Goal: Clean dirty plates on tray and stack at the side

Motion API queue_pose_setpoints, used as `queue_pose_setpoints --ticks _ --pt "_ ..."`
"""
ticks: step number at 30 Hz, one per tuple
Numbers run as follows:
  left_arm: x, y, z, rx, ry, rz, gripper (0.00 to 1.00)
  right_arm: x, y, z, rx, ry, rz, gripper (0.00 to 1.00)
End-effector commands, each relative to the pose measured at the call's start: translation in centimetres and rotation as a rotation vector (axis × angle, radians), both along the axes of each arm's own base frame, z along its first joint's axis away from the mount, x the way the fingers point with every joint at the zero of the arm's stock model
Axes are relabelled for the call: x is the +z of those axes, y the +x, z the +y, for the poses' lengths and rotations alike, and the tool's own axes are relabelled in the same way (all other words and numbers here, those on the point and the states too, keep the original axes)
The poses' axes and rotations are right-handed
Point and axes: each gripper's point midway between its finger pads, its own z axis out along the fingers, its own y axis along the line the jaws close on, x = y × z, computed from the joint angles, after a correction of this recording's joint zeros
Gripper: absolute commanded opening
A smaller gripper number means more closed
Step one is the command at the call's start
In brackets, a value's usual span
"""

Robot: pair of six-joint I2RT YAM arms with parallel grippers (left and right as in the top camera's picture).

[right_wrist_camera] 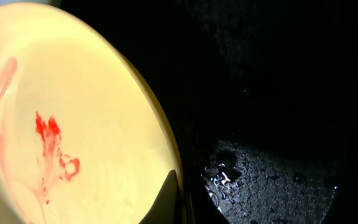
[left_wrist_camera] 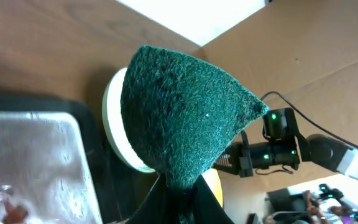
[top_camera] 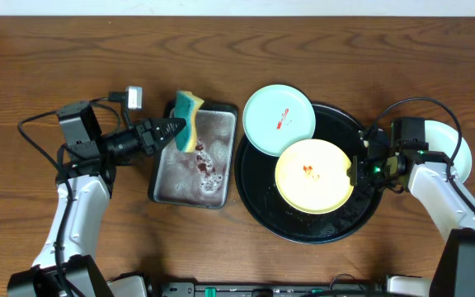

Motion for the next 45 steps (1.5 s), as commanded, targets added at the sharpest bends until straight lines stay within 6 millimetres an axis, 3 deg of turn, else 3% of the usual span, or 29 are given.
queue_pose_setpoints --ticks 1,16,20,24,27,30,34,39,45 --pt "1.3 -0.2 -0.2 -0.010 0.005 -0.052 0.07 -0.3 -0.3 0.4 0.024 0.001 0.006 0.01" --pt "1.4 0.1 0.1 0.026 0.019 -0.042 0.07 -0.3 -0.3 0.4 0.024 0.001 0.006 0.01" --pt "1.2 0.4 -0.8 0.043 0.060 -0.044 0.07 -0.3 -0.3 0.4 0.024 0.001 0.006 0.01" --pt "-1.8 1.1 -1.2 0.155 0.236 0.024 0.07 -0.3 -0.3 0.4 0.025 0.001 0.007 0.01" --pt "-5.7 1.2 0.4 0.290 0.452 0.132 0.08 -0.3 -0.3 0.4 0.025 0.001 0.007 0.01" --pt "-8.0 0.7 1.5 0.375 0.621 0.194 0.07 -0.3 -0.3 0.4 0.024 0.001 0.006 0.01" --pt "-8.7 0.1 -0.1 0.341 0.734 0.156 0.08 -0.3 -0.3 0.4 0.025 0.002 0.006 0.01" --pt "-9.6 -0.6 0.2 0.395 0.908 0.154 0.07 -0.3 -0.4 0.4 0.025 0.001 0.011 0.01" --pt "-10.0 -1.3 -0.7 0.363 0.928 0.159 0.07 -0.3 -0.4 0.4 0.025 0.001 0.010 0.01"
